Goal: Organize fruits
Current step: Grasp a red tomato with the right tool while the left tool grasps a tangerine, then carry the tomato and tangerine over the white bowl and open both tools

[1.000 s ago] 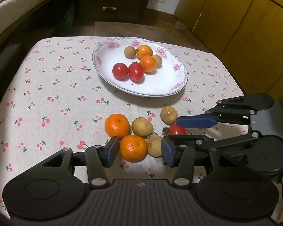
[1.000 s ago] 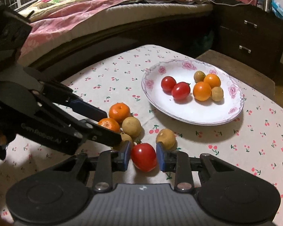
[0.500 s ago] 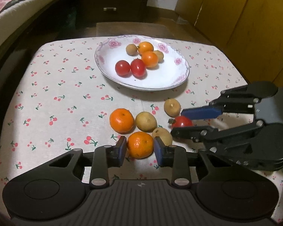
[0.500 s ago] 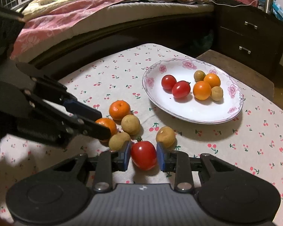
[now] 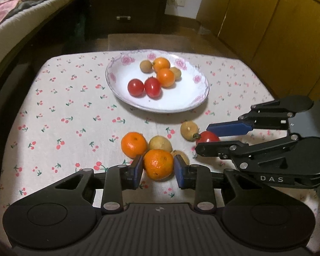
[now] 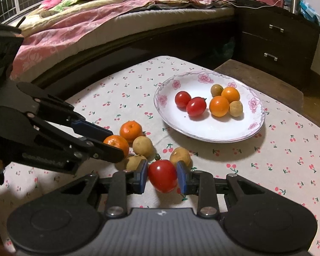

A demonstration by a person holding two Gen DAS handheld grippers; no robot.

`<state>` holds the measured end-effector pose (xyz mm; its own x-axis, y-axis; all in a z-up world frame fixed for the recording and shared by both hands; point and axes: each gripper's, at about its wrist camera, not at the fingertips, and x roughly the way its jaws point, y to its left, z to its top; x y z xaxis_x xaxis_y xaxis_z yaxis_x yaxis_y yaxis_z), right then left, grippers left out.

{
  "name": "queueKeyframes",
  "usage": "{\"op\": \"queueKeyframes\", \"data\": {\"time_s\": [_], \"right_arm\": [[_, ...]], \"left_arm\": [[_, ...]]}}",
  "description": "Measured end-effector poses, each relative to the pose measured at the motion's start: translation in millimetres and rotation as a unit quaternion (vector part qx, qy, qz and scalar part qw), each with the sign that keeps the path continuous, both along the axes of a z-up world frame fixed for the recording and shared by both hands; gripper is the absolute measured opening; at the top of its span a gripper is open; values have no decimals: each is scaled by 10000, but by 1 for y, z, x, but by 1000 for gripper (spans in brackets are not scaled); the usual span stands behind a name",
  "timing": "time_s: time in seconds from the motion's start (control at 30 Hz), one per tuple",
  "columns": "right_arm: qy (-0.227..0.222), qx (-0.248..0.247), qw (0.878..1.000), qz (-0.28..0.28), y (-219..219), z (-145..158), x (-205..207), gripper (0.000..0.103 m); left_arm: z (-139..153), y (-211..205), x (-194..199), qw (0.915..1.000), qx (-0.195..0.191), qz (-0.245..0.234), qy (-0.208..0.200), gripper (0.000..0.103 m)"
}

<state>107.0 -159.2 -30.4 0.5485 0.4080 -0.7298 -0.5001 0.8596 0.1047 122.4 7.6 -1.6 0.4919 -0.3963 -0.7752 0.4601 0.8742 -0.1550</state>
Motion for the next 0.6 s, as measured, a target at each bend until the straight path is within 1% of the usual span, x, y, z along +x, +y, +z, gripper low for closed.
{"op": "queueKeyframes", "data": {"time_s": [0.13, 0.27, 0.47, 0.6], "right_arm": [[-95, 90, 9999, -45, -1, 8, 0, 55], [-216, 143, 9996, -87, -1, 16, 3, 55], [-377, 192, 9983, -389, -12, 26, 16, 55], [-477, 189, 9969, -594, -22, 30, 26, 55]], "left_arm": [[11, 0, 1, 9998, -143, 15, -115, 39], [21, -7, 10, 9994, -229, 22, -250, 39], [31, -22, 31, 9983, -364, 54, -447, 39], [31, -30, 46, 9980, -391, 101, -491, 39]]}}
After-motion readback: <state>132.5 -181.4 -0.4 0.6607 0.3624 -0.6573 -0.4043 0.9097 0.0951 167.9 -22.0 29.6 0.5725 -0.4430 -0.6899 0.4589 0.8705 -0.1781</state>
